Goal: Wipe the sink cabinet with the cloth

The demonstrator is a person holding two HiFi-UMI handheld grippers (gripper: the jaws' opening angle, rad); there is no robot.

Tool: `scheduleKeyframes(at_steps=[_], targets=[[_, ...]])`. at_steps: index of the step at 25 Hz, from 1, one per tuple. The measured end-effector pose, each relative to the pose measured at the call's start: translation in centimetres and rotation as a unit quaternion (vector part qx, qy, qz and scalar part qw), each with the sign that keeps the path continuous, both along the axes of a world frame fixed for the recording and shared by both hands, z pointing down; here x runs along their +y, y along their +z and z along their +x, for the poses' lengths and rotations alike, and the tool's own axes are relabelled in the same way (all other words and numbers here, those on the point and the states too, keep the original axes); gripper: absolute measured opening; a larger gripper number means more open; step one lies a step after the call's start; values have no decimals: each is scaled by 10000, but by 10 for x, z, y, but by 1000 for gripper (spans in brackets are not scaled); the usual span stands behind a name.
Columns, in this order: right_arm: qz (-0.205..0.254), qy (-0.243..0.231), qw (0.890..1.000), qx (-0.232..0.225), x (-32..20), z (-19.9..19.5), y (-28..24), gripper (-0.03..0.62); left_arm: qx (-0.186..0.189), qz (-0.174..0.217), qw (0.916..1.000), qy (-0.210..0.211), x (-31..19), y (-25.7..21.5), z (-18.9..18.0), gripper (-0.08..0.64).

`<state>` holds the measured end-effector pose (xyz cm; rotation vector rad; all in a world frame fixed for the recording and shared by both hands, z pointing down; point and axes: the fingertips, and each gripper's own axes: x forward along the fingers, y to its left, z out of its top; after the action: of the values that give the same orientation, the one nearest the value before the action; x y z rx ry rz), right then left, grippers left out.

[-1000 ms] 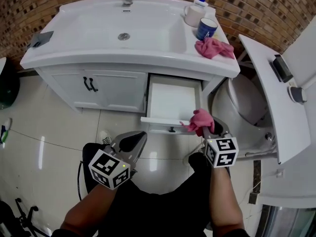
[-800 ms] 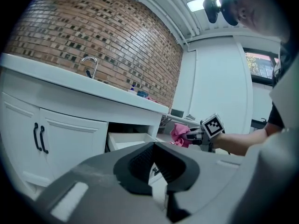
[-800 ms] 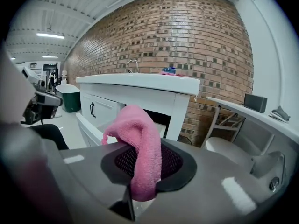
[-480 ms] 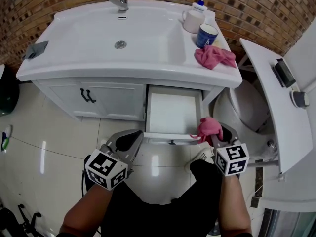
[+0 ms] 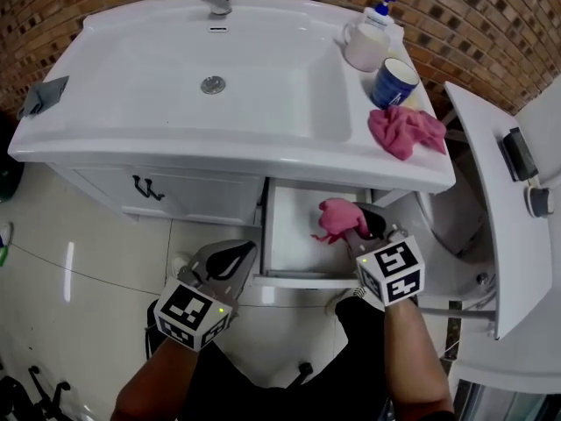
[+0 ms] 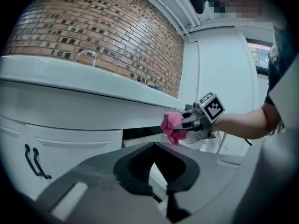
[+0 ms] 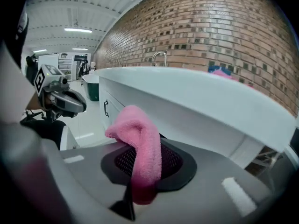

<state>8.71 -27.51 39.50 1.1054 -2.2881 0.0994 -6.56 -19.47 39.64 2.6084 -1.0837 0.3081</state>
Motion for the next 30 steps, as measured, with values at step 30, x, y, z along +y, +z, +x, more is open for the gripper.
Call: scheduleKeyframes(at_steps=[30], targets=[[-118, 482, 9973, 542, -46, 77, 58, 78, 74, 54, 9999, -126, 14, 10, 9, 6]])
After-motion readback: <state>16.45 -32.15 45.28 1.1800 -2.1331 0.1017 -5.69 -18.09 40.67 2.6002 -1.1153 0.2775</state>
